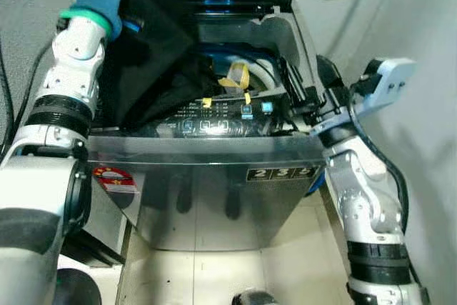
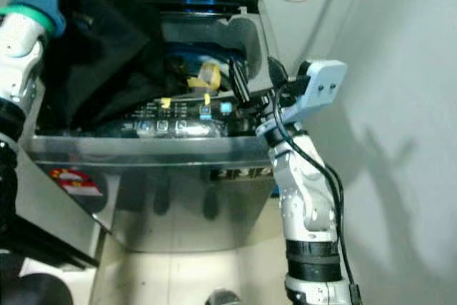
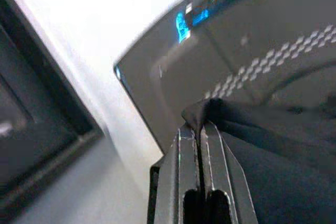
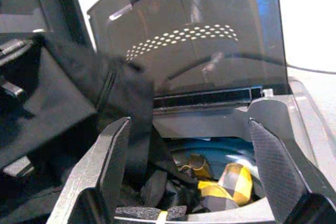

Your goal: Clothes washing

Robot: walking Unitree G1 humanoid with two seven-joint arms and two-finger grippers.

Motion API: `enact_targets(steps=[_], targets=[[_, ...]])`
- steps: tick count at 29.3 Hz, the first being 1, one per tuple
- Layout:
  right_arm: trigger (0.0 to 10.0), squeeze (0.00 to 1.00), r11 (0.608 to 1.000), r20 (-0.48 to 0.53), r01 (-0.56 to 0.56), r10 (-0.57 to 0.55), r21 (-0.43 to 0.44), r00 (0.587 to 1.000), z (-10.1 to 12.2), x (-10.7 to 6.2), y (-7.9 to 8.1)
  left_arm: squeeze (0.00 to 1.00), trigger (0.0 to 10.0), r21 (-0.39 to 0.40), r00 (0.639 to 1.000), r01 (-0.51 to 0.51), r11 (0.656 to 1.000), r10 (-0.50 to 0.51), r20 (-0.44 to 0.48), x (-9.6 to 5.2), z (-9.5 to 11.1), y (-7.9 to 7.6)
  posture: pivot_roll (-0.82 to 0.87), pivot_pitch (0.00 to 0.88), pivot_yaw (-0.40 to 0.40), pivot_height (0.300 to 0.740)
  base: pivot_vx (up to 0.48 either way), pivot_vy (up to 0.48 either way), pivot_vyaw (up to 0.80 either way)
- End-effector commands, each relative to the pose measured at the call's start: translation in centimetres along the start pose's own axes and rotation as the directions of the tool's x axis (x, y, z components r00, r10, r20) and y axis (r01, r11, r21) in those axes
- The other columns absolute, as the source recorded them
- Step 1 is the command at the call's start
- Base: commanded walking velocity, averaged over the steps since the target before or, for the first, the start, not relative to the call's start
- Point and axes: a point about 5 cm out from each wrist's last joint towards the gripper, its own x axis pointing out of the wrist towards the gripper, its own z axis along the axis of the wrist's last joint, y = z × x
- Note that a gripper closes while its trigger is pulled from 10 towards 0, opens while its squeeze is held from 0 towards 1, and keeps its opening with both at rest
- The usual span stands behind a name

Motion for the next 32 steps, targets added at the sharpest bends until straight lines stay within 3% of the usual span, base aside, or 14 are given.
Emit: enact_targets(steps=[1,7,8,10,15,19,23,25,26,27,28,29,30,32], targets=[[10.0,0.00,1.000,0.009,-0.016,0.016,-0.004,1.000,0.2,0.2,0.2,0.00,10.0,0.012,0.998,0.042,0.999,-0.042,0.037,-0.7,0.3,-0.8,-0.03,0.000,0.046,0.740,0.000,0.000,0.00],[10.0,0.00,1.000,0.009,-0.025,0.025,-0.016,1.000,0.3,0.5,0.3,0.00,10.0,-0.006,0.988,0.105,0.994,-0.103,0.117,-2.8,1.1,-2.3,-0.03,0.000,0.035,0.740,0.000,0.000,0.00],[10.0,0.00,1.000,0.008,-0.024,0.024,-0.018,1.000,0.3,0.5,0.3,0.00,10.0,0.077,0.986,0.103,0.992,-0.112,0.126,-3.0,0.9,-2.6,-0.03,0.000,0.033,0.740,0.000,0.000,0.00],[10.0,0.00,1.000,0.008,-0.024,0.024,-0.018,1.000,0.3,0.5,0.3,0.00,10.0,0.077,0.986,0.103,0.992,-0.112,0.126,-3.0,0.9,-2.6,-0.03,0.000,0.033,0.740,0.000,0.000,0.00],[10.0,0.00,0.999,0.010,-0.036,0.036,-0.020,0.999,0.3,0.8,0.5,0.00,10.0,0.082,0.998,0.024,0.996,-0.028,0.056,-1.0,0.0,-2.4,-0.03,0.000,0.030,0.740,0.000,0.000,0.00],[10.0,0.00,0.999,0.031,-0.040,0.041,-0.026,0.999,0.7,1.2,0.7,0.00,10.0,0.096,0.996,-0.067,0.993,0.062,0.058,2.0,2.3,-1.8,-0.05,0.000,0.032,0.740,0.000,0.000,0.00],[10.0,0.00,0.999,0.029,-0.029,0.030,-0.032,0.999,0.7,0.8,0.7,0.00,10.0,0.349,0.944,-0.223,0.910,0.113,0.309,3.2,6.5,-1.3,-0.06,0.000,0.042,0.740,0.000,0.000,0.00],[10.0,0.00,0.999,0.029,-0.028,0.029,-0.033,0.999,0.8,0.8,0.7,0.00,10.0,0.312,0.970,-0.148,0.938,0.076,0.231,3.4,5.9,-1.8,-0.06,0.000,0.044,0.740,0.000,0.000,0.00],[10.0,0.00,0.999,0.030,-0.026,0.027,-0.033,0.999,0.8,0.6,0.7,0.00,10.0,0.153,0.999,-0.003,0.988,-0.006,0.054,3.4,3.9,-2.8,-0.06,0.000,0.043,0.740,0.000,0.000,0.00],[10.0,0.00,0.999,0.028,-0.024,0.024,-0.032,0.999,0.7,0.6,0.7,0.00,10.0,-0.049,0.990,0.080,0.996,-0.085,-0.112,3.0,1.8,-3.7,-0.07,0.000,0.047,0.740,0.000,0.000,0.00],[10.0,0.00,0.999,0.028,-0.024,0.024,-0.032,0.999,0.7,0.6,0.7,0.00,10.0,-0.049,0.990,0.080,0.996,-0.085,-0.112,3.0,1.8,-3.7,-0.07,0.000,0.047,0.740,0.000,0.000,0.00],[10.0,0.00,0.999,0.026,-0.022,0.023,-0.031,0.999,0.6,0.5,0.8,0.00,10.0,-0.197,0.968,0.118,0.973,-0.157,-0.197,2.6,0.5,-4.4,-0.07,0.000,0.047,0.740,0.000,0.000,0.00],[10.0,0.00,0.999,0.026,-0.021,0.022,-0.030,0.999,0.6,0.5,0.8,0.00,10.0,-0.248,0.951,0.130,0.960,-0.191,-0.242,2.1,-0.5,-4.9,-0.06,0.000,0.046,0.740,0.000,0.000,0.00],[10.0,0.00,0.999,0.027,-0.021,0.022,-0.027,0.999,0.6,0.5,0.8,0.00,10.0,-0.261,0.939,0.145,0.954,-0.216,-0.268,1.6,-1.2,-5.4,-0.06,0.000,0.044,0.740,0.000,0.000,0.00]])
